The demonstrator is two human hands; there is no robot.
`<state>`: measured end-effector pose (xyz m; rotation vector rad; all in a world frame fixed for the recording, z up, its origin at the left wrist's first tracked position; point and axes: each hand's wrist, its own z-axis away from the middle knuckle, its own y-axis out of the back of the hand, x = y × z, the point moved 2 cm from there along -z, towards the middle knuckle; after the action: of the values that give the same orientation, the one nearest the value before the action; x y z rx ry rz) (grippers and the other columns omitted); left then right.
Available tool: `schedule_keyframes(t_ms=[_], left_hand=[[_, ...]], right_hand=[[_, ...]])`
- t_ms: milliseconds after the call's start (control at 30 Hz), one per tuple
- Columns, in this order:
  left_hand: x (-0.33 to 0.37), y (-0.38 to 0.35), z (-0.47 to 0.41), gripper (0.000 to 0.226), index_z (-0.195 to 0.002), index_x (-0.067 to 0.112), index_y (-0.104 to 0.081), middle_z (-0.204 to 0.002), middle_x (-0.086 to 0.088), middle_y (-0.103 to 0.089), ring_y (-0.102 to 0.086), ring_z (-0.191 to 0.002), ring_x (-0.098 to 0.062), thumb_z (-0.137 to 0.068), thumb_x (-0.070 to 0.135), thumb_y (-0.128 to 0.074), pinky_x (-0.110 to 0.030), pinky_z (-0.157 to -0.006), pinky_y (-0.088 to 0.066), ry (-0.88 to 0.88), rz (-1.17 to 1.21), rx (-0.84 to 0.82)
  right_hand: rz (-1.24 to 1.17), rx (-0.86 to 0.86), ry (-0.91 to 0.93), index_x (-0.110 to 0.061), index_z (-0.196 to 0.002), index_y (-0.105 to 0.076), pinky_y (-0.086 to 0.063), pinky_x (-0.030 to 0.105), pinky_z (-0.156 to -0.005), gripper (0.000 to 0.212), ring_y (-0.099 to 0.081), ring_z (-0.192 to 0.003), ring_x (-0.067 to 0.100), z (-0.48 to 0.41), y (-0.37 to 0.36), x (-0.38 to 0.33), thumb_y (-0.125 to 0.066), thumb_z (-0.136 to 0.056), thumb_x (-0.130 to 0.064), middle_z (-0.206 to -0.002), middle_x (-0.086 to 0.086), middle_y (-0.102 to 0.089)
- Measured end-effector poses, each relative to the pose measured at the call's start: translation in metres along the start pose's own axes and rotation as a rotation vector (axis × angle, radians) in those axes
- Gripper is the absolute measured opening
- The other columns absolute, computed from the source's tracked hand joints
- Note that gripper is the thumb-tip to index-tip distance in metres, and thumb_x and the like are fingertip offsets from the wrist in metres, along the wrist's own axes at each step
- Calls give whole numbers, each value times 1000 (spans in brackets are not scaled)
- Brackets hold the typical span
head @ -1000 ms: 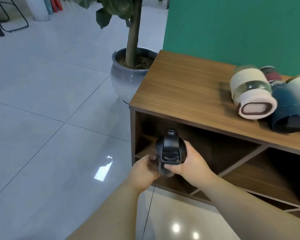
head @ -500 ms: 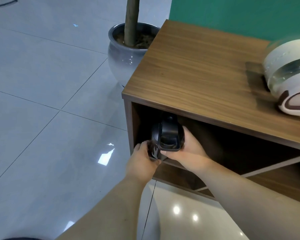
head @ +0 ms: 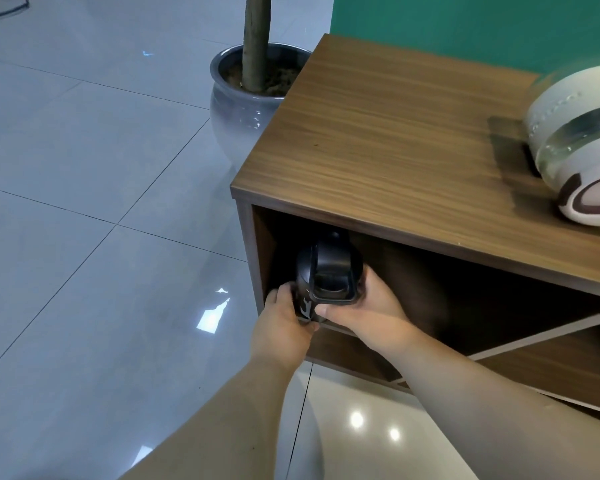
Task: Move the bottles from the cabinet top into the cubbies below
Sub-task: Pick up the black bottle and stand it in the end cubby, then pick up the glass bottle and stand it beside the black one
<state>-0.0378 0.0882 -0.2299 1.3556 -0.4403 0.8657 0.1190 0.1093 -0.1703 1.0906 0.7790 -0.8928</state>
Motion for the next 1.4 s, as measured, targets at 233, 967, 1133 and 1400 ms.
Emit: schedule_keyframes(t_ms=[233, 967, 1133, 1400], left_hand=[[2, -2, 3, 67, -147, 27, -42, -140, 3, -51, -64, -115, -25, -88, 32, -75, -44, -92, -59, -30, -88, 1], [9, 17, 14, 110, -161, 30, -15, -160, 4, -37, -52, -138, -21, -78, 45, -85, -40, -109, -50, 15, 19, -165], [31, 48, 44, 80, -155, 24, -35, -152, -2, -51, -58, -129, -23, -89, 51, -71, -40, -108, -50, 103, -26, -298], [127, 94, 132, 47, -135, 33, -60, -121, 14, -69, -64, -108, -5, -93, 54, -60, -32, -102, -52, -44, -57, -426]], right_hand=[[-91, 36, -13, -34, -128, -62, -51, 45, -109, 88, -67, -120, 10, 2, -7, 6, -89, -46, -44, -123, -8, -74], [55, 48, -171, -39, -161, -20, -40, 46, -119, 118, -40, -148, 15, 44, 10, -7, -94, -69, -29, -160, -9, -44], [133, 53, -137, -36, -157, -35, -38, 38, -119, 88, -42, -144, 7, 99, 39, -37, -83, -85, -25, -157, -12, -45], [173, 332, 98, -44, -111, -66, -54, 35, -98, 31, -66, -101, -4, 192, 114, -110, -75, -89, -23, -107, -17, -73]])
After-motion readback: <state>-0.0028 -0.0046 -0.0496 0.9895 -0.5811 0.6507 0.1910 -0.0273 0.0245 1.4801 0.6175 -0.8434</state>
